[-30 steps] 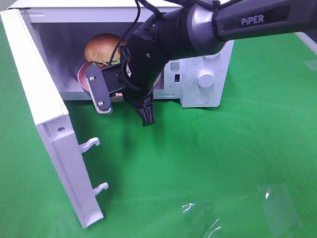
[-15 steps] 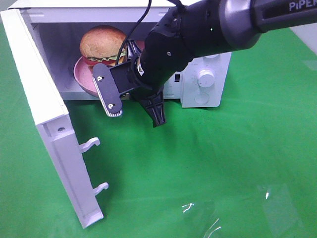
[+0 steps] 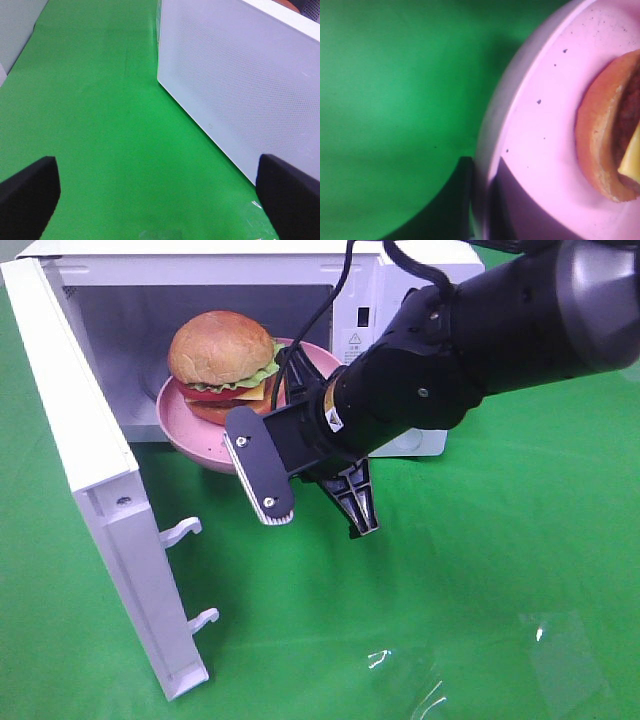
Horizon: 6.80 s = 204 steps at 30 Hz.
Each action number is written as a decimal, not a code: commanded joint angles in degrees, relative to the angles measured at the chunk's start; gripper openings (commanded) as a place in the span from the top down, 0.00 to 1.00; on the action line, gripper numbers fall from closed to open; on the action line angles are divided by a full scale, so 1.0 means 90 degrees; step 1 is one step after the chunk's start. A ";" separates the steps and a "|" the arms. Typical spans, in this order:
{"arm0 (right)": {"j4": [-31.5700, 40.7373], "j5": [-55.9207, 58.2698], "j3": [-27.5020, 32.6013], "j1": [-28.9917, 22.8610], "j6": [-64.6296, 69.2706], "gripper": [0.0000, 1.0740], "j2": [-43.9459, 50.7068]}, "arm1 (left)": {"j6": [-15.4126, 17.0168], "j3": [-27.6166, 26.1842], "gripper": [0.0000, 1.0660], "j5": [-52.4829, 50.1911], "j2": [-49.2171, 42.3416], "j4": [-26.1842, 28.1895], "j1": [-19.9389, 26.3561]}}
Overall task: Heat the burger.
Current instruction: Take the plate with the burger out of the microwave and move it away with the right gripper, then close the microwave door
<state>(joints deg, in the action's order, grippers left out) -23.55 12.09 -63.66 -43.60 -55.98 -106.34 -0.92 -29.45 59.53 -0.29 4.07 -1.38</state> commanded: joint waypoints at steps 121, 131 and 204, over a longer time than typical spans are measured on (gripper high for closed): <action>-0.3342 0.4756 0.3349 0.0166 1.1937 0.99 0.2553 | 0.0006 0.0025 0.06 -0.0038 -0.0115 0.0038 0.0019; -0.3470 0.4055 0.3349 0.0738 1.2592 0.97 0.1738 | 0.0006 0.0025 0.06 -0.0038 -0.0115 0.0038 0.0019; 0.1642 0.4857 0.3049 0.1267 0.8047 0.34 0.8543 | 0.0006 0.0025 0.06 -0.0038 -0.0115 0.0038 0.0019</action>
<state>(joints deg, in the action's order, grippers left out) -8.48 54.72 -36.04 -32.60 17.25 -30.14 -0.92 -29.45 59.53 -0.29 4.07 -1.38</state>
